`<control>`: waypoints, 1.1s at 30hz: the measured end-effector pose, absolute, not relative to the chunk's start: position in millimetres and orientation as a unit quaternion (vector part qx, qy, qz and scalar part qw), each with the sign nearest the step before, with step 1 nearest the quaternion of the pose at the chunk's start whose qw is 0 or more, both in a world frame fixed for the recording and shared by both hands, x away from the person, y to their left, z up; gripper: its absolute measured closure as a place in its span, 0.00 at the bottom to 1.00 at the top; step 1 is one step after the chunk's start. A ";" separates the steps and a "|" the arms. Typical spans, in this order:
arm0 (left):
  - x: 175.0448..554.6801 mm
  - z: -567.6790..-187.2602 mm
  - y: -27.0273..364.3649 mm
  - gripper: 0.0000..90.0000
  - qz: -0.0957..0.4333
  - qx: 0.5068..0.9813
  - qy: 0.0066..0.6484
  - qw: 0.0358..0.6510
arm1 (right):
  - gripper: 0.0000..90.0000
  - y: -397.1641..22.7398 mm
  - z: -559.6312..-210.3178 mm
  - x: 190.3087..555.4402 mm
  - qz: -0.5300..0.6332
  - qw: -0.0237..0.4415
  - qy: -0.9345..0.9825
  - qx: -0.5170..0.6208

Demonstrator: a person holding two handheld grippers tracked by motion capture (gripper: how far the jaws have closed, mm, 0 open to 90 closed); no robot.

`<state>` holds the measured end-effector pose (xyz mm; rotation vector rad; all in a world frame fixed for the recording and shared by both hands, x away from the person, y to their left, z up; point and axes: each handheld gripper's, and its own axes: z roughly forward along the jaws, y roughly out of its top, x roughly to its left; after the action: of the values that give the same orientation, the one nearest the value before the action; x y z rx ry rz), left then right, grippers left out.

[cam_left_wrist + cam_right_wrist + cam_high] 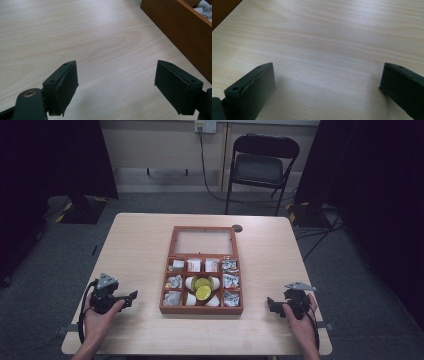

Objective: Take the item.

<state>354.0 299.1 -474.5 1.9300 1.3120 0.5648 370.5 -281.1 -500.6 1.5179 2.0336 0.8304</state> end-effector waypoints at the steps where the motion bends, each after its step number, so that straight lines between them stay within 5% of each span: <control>1: 353.4 -473.2 297.7 0.21 0.216 0.753 0.505 0.364 | 0.00 -281.1 -500.6 370.5 0.302 0.234 0.741 0.553; 33: 356.7 -437.2 257.4 0.21 0.216 0.769 0.447 0.404 | 0.00 -281.1 -500.6 370.4 0.302 0.233 0.741 0.553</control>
<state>356.7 257.4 -437.2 1.9413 1.1285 0.5461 370.4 -281.1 -500.6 1.5180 2.0340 0.8302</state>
